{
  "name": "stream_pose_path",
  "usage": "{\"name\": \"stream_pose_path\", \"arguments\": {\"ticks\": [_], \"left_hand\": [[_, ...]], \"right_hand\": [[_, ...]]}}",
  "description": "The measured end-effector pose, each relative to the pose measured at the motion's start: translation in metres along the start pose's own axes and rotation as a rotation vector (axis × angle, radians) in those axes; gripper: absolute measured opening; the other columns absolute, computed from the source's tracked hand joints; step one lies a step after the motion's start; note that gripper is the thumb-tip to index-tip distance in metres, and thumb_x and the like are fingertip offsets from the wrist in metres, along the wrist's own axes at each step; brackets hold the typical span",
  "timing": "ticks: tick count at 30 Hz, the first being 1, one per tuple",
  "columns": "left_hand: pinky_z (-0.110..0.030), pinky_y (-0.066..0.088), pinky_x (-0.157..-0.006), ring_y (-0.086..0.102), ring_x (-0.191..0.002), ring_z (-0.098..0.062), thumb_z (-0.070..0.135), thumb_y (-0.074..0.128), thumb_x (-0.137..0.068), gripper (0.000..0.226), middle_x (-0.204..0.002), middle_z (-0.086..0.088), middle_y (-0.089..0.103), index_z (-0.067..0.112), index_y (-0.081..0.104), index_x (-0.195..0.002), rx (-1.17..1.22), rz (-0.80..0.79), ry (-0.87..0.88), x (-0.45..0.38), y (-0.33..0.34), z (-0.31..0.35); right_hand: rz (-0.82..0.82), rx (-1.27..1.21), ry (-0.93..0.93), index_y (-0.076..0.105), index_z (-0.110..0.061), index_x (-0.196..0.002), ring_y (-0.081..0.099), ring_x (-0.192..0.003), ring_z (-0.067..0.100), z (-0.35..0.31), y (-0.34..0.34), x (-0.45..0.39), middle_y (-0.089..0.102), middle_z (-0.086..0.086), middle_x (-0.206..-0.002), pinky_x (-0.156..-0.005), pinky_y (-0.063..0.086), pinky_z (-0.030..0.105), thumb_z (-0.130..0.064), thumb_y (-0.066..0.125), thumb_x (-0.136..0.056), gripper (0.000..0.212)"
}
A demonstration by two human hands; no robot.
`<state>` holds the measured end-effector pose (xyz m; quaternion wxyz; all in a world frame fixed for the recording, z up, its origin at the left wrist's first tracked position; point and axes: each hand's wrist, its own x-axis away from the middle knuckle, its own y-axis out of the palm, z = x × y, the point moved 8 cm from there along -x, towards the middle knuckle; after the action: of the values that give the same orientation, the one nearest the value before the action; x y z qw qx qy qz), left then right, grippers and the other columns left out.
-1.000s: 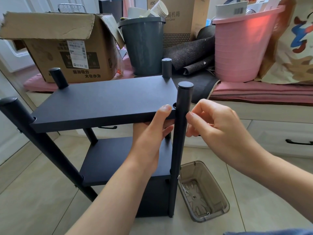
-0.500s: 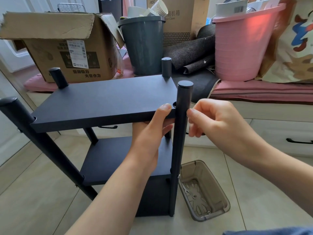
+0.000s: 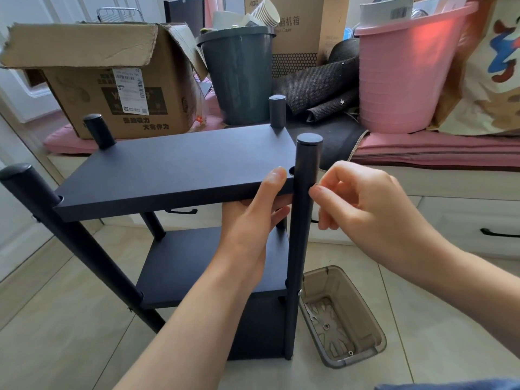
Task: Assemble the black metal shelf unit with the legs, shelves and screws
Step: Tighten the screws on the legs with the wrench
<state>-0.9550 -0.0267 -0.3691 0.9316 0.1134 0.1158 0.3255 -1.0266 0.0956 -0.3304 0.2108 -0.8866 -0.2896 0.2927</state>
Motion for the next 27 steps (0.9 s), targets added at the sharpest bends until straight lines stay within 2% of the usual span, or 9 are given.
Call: {"name": "stream_pose_path", "arguments": {"ticks": [6, 11, 17, 18, 21, 22, 24, 27], "left_hand": [[-0.042, 0.053, -0.098, 0.073, -0.09, -0.017, 0.021, 0.056, -0.101, 0.041, -0.089, 0.006, 0.077, 0.04, 0.077, -0.071, -0.006, -0.046, 0.015, 0.001, 0.003, -0.001], [-0.044, 0.053, -0.098, 0.073, -0.091, -0.021, 0.018, 0.054, -0.101, 0.042, -0.091, 0.002, 0.077, 0.038, 0.077, -0.072, -0.008, -0.068, 0.029, 0.001, 0.002, -0.002], [-0.044, 0.054, -0.1, 0.073, -0.087, -0.015, 0.019, 0.055, -0.101, 0.045, -0.087, 0.007, 0.077, 0.042, 0.076, -0.068, -0.025, -0.056, 0.008, 0.002, 0.003, -0.002], [-0.044, 0.053, -0.1, 0.073, -0.089, -0.016, 0.02, 0.056, -0.1, 0.043, -0.09, 0.006, 0.077, 0.042, 0.076, -0.069, -0.018, -0.046, 0.006, 0.002, 0.002, -0.003], [-0.042, 0.053, -0.098, 0.074, -0.091, -0.018, 0.022, 0.06, -0.098, 0.035, -0.096, 0.003, 0.078, 0.038, 0.077, -0.073, -0.002, -0.028, -0.001, 0.0, 0.0, -0.004], [-0.042, 0.053, -0.098, 0.074, -0.092, -0.019, 0.022, 0.06, -0.098, 0.031, -0.097, 0.002, 0.078, 0.035, 0.076, -0.074, 0.006, -0.026, -0.004, 0.0, 0.0, -0.004], [-0.043, 0.052, -0.099, 0.074, -0.091, -0.019, 0.021, 0.06, -0.099, 0.031, -0.095, 0.003, 0.078, 0.032, 0.076, -0.075, 0.026, -0.026, -0.019, 0.001, 0.0, -0.005], [-0.044, 0.051, -0.102, 0.073, -0.088, -0.017, 0.021, 0.058, -0.1, 0.039, -0.09, 0.007, 0.077, 0.039, 0.078, -0.071, 0.032, -0.043, -0.028, 0.001, 0.003, -0.004]], "right_hand": [[-0.051, -0.157, 0.072, 0.06, -0.012, -0.075, 0.062, -0.055, 0.013, 0.007, 0.006, -0.001, 0.068, 0.001, -0.059, -0.062, 0.05, 0.025, -0.02, 0.056, -0.097, 0.024], [-0.069, -0.214, 0.106, 0.06, -0.008, -0.075, 0.061, -0.054, 0.015, 0.011, 0.01, 0.0, 0.067, 0.002, -0.056, -0.06, 0.049, 0.022, -0.019, 0.054, -0.099, 0.027], [0.014, 0.087, -0.035, 0.058, -0.024, -0.072, 0.058, -0.054, 0.005, -0.003, -0.002, 0.002, 0.064, -0.007, -0.057, -0.057, 0.043, 0.014, -0.03, 0.059, -0.094, 0.023], [0.042, 0.149, -0.062, 0.058, -0.026, -0.073, 0.059, -0.056, 0.005, -0.005, -0.005, 0.002, 0.064, -0.009, -0.058, -0.058, 0.044, 0.016, -0.034, 0.06, -0.092, 0.021], [0.072, 0.287, -0.108, 0.058, -0.028, -0.078, 0.06, -0.062, 0.006, -0.008, -0.008, 0.001, 0.062, -0.013, -0.064, -0.067, 0.051, 0.036, -0.045, 0.054, -0.084, 0.018], [0.068, 0.292, -0.11, 0.059, -0.027, -0.079, 0.06, -0.063, 0.006, -0.008, -0.008, 0.001, 0.062, -0.013, -0.064, -0.067, 0.051, 0.038, -0.044, 0.054, -0.084, 0.018], [0.057, 0.242, -0.093, 0.06, -0.026, -0.078, 0.06, -0.06, 0.007, -0.006, -0.006, 0.0, 0.063, -0.012, -0.061, -0.063, 0.049, 0.03, -0.039, 0.058, -0.087, 0.016], [0.019, 0.071, -0.019, 0.061, -0.019, -0.072, 0.06, -0.055, 0.007, -0.001, 0.0, -0.001, 0.065, -0.004, -0.057, -0.056, 0.045, 0.017, -0.026, 0.06, -0.093, 0.022]]}}
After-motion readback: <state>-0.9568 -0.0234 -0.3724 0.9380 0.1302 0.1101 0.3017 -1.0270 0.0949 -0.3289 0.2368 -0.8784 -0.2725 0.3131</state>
